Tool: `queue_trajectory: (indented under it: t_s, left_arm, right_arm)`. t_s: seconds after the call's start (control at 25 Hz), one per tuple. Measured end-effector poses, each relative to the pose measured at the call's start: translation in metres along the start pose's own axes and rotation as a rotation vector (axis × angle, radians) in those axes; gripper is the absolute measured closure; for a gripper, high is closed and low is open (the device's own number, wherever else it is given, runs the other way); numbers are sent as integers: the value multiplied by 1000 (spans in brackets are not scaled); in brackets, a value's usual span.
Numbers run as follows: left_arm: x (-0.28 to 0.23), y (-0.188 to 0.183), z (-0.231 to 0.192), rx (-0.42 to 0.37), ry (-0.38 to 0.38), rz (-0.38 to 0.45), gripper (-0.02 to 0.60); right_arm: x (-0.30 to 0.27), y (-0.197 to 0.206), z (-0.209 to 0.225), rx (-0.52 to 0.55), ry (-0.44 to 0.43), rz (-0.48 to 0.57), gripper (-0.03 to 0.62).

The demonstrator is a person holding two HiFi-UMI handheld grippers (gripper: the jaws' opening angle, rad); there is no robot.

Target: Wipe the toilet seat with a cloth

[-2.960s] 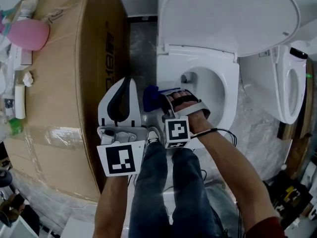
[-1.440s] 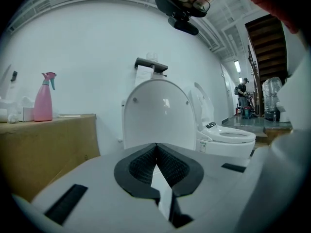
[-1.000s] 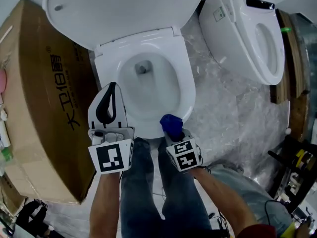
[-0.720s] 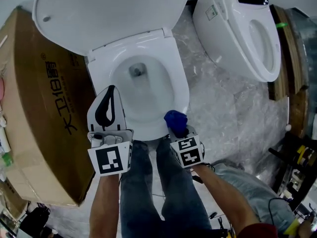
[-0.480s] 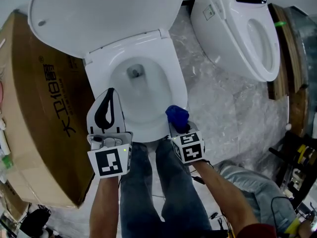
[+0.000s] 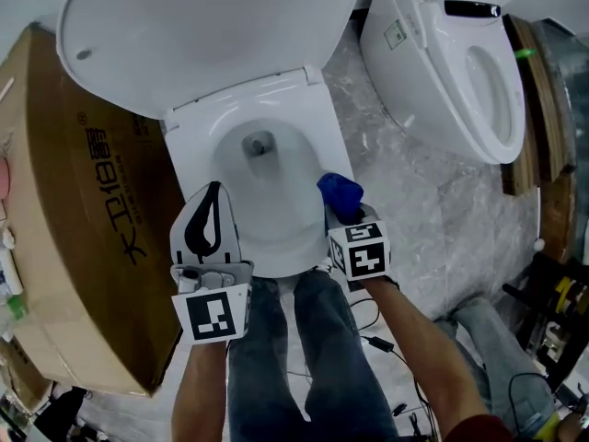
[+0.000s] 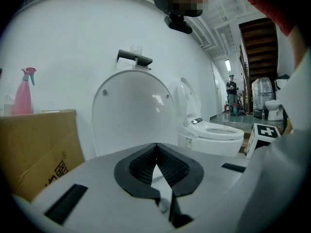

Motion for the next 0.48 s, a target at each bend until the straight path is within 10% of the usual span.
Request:
queue_trajectory:
  t_s: [0.48]
  left_arm:
    - [-8,11,-17,11,-18,-37,566]
  right_arm:
    - [-33,-84,17,53,14,61,528]
Point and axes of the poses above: the fingertips, and each gripper's own axes: x backward along the fingers, z to its right, y out of its underside, the point moved 3 cm from there along x, backward along the fingers, and after that the axes turned 6 degrees about -y, right-handed, at the moved point
